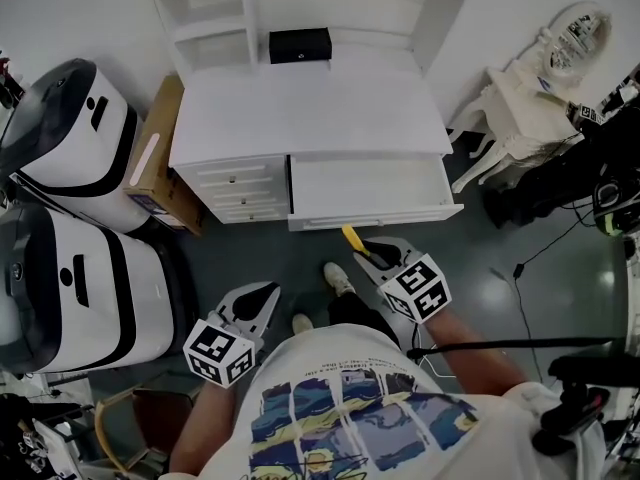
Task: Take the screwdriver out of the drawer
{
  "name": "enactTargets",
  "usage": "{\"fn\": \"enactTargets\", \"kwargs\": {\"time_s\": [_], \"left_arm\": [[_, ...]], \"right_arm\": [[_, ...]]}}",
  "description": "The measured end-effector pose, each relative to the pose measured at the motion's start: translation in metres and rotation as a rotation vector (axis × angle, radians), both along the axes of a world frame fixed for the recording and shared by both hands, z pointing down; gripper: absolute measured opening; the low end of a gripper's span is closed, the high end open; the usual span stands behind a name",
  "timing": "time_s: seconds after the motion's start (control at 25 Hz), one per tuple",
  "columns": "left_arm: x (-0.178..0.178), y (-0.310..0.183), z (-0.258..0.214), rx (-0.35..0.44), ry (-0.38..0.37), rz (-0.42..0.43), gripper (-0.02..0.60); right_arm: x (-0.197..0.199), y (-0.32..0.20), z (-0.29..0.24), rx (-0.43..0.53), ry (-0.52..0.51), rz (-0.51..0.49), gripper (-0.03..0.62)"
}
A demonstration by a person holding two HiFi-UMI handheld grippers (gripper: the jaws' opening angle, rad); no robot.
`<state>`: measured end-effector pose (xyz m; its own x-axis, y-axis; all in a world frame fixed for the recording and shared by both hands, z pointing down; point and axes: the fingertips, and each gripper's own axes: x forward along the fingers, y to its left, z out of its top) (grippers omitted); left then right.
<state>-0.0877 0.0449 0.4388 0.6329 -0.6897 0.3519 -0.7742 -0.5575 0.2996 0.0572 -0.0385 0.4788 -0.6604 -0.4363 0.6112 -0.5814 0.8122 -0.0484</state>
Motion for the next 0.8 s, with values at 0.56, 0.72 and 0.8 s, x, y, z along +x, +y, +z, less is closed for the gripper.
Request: {"fn": "enactTargets", "kwargs": {"time_s": [0.56,0.72,0.8], "left_arm": [[-0.004,-0.002,0.005,-0.009,0.002,0.002,0.014],[-0.008,-0.003,0.007,-0.011,0.004,0.000,0.014],[-0.009,-0.004,0.008,-0.014,0.005,0.000,0.014]], "right_arm": [[-0.010,0.000,0.004,-0.003,-0.006,-0.009,0.098],[-0.015,-0.001,0.006,-0.004,-0.004,-0.016,0.098],[-0.017,-0.002,0.007,-0.006,-0.003,-0.018,0.098]]}}
